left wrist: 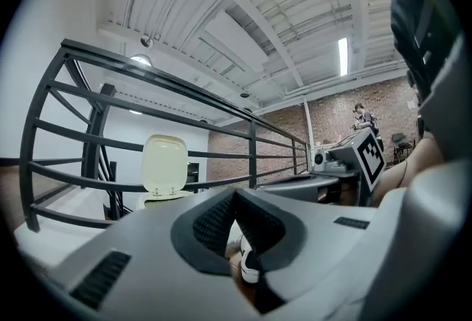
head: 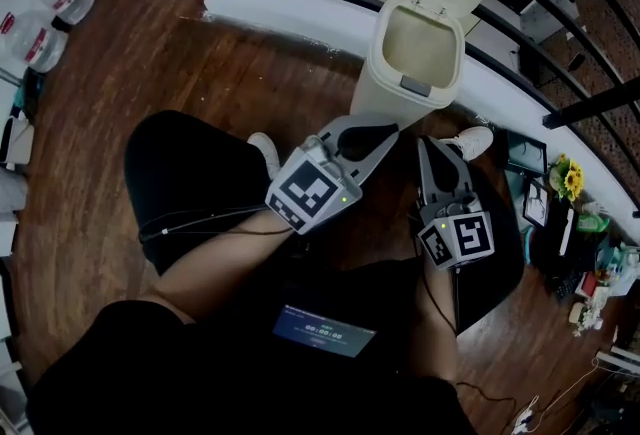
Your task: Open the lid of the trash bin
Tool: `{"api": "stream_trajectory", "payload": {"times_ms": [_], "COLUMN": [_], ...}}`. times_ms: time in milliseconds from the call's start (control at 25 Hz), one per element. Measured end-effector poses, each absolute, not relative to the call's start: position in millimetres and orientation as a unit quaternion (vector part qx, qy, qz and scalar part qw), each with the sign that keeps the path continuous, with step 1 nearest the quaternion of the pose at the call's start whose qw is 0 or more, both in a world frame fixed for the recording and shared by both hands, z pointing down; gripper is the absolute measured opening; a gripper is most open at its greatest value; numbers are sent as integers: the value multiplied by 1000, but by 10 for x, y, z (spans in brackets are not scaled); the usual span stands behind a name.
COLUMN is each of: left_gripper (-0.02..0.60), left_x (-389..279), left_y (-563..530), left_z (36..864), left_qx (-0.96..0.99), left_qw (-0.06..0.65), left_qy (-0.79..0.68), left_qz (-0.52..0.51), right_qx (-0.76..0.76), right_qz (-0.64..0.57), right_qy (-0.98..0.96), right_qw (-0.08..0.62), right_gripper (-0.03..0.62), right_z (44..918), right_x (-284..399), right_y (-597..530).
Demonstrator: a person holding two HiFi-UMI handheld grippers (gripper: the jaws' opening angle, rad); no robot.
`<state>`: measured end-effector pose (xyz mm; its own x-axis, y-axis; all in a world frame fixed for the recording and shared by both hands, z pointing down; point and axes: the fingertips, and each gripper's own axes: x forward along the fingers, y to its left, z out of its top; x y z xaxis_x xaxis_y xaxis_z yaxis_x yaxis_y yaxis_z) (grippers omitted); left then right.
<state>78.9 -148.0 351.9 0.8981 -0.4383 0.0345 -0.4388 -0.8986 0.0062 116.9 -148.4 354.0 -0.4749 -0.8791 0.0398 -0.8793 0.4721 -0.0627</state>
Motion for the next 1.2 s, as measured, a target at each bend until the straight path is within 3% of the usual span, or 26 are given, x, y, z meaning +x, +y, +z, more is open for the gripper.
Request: {"api": "stream_trajectory", "payload": {"times_ms": [400,1200], "left_gripper": [12,12], "left_x": [723,482], "left_y": [-726,-224], "left_z": [3500,3557], "left_qx": [979,980], "left_qw": [10,1], "left_qy": [-202,-200], "left_qz": [12,17], "right_qx": [493,464], "right_qz": [22,21], "right_qy": [-870,-885], "right_qw": [-4,-31], "right_gripper": [20,22], "right_z": [3507,3446], "right_x": [1048,843], "right_y": [-718,-144]}}
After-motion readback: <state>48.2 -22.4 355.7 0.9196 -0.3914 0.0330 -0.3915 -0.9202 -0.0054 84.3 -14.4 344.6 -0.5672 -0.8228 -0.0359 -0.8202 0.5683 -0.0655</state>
